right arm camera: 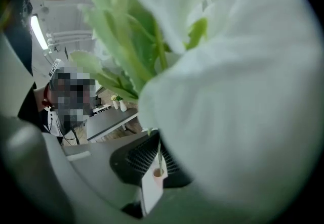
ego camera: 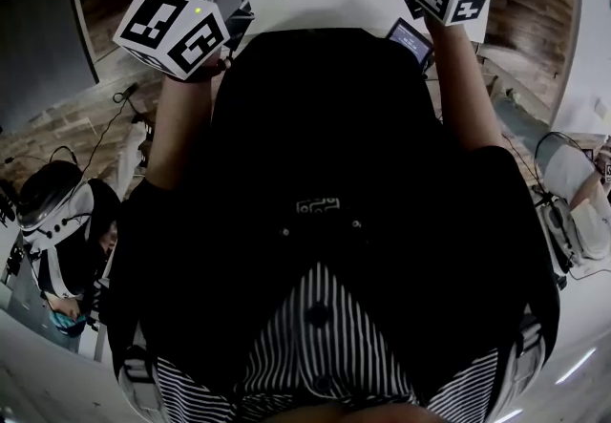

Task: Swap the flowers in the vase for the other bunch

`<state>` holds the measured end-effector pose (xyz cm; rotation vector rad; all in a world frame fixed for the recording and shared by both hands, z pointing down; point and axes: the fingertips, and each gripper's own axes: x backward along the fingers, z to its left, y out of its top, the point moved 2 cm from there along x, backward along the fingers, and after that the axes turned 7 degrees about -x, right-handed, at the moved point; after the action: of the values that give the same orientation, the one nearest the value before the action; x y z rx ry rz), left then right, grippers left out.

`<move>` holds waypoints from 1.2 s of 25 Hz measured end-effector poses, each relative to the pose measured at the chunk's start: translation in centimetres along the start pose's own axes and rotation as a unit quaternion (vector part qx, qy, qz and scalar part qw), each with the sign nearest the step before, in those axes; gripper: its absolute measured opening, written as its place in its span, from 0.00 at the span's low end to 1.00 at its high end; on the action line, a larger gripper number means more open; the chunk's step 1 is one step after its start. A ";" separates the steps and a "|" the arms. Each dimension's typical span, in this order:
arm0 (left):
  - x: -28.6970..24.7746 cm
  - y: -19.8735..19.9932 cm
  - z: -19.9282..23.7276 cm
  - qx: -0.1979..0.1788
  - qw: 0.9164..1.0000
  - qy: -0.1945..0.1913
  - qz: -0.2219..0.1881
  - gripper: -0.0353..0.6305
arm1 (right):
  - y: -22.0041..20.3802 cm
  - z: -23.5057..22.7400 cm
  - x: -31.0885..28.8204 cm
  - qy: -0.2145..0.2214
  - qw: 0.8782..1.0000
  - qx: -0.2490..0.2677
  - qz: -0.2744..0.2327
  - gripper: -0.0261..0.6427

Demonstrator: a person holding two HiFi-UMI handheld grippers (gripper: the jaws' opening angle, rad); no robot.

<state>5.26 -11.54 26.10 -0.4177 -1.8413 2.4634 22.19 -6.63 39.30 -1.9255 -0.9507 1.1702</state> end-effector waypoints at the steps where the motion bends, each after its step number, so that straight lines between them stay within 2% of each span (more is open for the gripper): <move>1: 0.1 0.0 0.0 -0.001 1.000 -0.004 0.000 0.06 | 0.5 0.4 0.2 0.000 1.000 0.002 -0.004 0.06; 7: -1.8 0.4 -1.0 -0.008 1.000 -0.025 0.001 0.06 | 3.4 0.7 3.0 0.005 1.000 0.004 -0.030 0.06; 11: -3.5 0.7 -1.6 -0.009 0.999 -0.031 -0.002 0.06 | 4.1 0.3 4.8 0.016 1.000 0.005 -0.025 0.06; 20: -2.3 0.4 -1.2 0.002 1.000 -0.016 -0.011 0.06 | 5.3 4.3 5.0 0.071 0.997 0.028 0.021 0.06; 26: -0.7 0.8 -0.3 0.003 1.000 0.008 -0.020 0.06 | 4.6 5.4 2.5 0.102 0.993 0.016 0.063 0.06; 30: 0.8 0.4 0.3 0.011 0.999 0.033 -0.024 0.06 | 3.4 6.5 0.8 0.134 0.986 -0.001 0.103 0.06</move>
<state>4.51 -11.80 25.61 -0.4430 -1.7772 2.4068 17.34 -6.48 33.82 -2.1565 -0.6222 0.9873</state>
